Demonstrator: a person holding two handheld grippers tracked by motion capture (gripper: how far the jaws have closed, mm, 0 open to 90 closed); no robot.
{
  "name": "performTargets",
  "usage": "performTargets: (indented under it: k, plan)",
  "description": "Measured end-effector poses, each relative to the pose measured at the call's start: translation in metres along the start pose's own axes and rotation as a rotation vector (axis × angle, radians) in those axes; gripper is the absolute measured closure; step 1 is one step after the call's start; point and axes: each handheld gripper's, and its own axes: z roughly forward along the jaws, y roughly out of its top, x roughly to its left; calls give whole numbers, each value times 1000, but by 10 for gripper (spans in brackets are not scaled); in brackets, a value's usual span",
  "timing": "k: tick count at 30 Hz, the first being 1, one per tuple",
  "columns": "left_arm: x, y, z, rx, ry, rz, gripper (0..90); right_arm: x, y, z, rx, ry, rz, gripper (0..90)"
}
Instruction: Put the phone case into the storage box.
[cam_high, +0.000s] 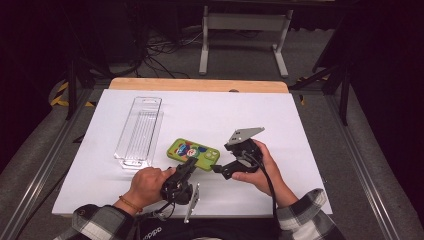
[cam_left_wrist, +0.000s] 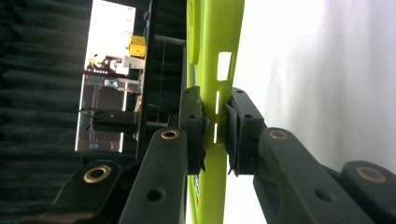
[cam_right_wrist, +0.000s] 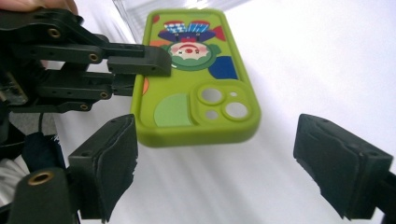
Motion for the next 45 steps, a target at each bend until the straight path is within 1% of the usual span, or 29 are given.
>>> performTargets:
  k: [1,2,4,6,7,10,11,12,13,15,16,18,19,20,21,22,24,25,27,28,29,30,31,33,35,38,40,43,45]
  plan:
    - [1,0,0,0,-2,3,789,0,-1,-3,-13,-7,-10,149]
    - [0,-1,0,2,2,-7,790,1,-1,-5,-27,-14,-21,153]
    - [2,-1,0,11,7,-1,790,3,-4,-10,-61,-55,-66,161]
    - [3,-2,0,6,8,-1,790,6,-6,-14,-78,-88,-103,161]
    - [6,-4,0,14,2,-29,790,7,-7,-16,-91,-102,-122,161]
    - [10,-8,1,4,7,-48,790,11,-12,-21,-131,-128,-158,160]
    - [11,-9,1,5,6,-59,790,11,-14,-21,-135,-139,-167,160]
    - [11,-9,1,5,6,-59,790,11,-14,-21,-135,-139,-167,160]
    - [12,-10,0,8,7,-66,790,12,-17,-22,-142,-159,-191,160]
    - [14,-12,0,6,10,-72,790,13,-19,-22,-143,-162,-192,159]
    - [14,-13,0,15,9,-80,790,13,-21,-22,-143,-176,-201,158]
    - [17,-15,-2,13,7,-92,790,14,-25,-22,-145,-204,-219,153]
    - [19,-16,-2,10,7,-112,790,14,-29,-22,-144,-234,-233,153]
    - [19,-16,-2,10,7,-112,790,14,-29,-22,-144,-234,-233,153]
    - [20,-17,-2,1,8,-129,790,14,-32,-22,-143,-251,-234,152]
    - [22,-18,-3,3,5,-128,790,14,-35,-22,-147,-266,-238,152]
    - [23,-20,-4,3,5,-156,790,13,-41,-22,-154,-285,-250,151]
    - [24,-20,-3,-7,5,-153,791,13,-45,-23,-155,-317,-257,151]
    - [26,-22,-4,-4,7,-161,791,12,-47,-24,-163,-325,-252,154]
    - [26,-23,-5,1,7,-177,790,11,-50,-24,-176,-321,-238,154]
    - [27,-24,-5,-3,6,-175,791,10,-54,-25,-188,-319,-226,148]
    - [28,-25,-6,-6,10,-179,790,9,-56,-25,-187,-330,-232,135]
    - [28,-26,-6,-5,5,-194,791,9,-58,-25,-189,-346,-234,118]
    - [30,-27,-7,1,11,-207,790,9,-64,-26,-200,-377,-237,110]
    - [32,-29,-7,-11,5,-220,791,9,-68,-27,-219,-389,-240,99]
    - [36,-32,-8,-20,3,-257,791,8,-75,-28,-217,-377,-254,94]
    - [39,-35,-10,-24,0,-287,791,9,-81,-29,-246,-393,-250,91]
    - [44,-40,-11,-38,-11,-350,791,8,-86,-31,-247,-399,-241,91]
    - [48,-44,-12,-49,-23,-388,791,7,-90,-31,-249,-417,-232,91]
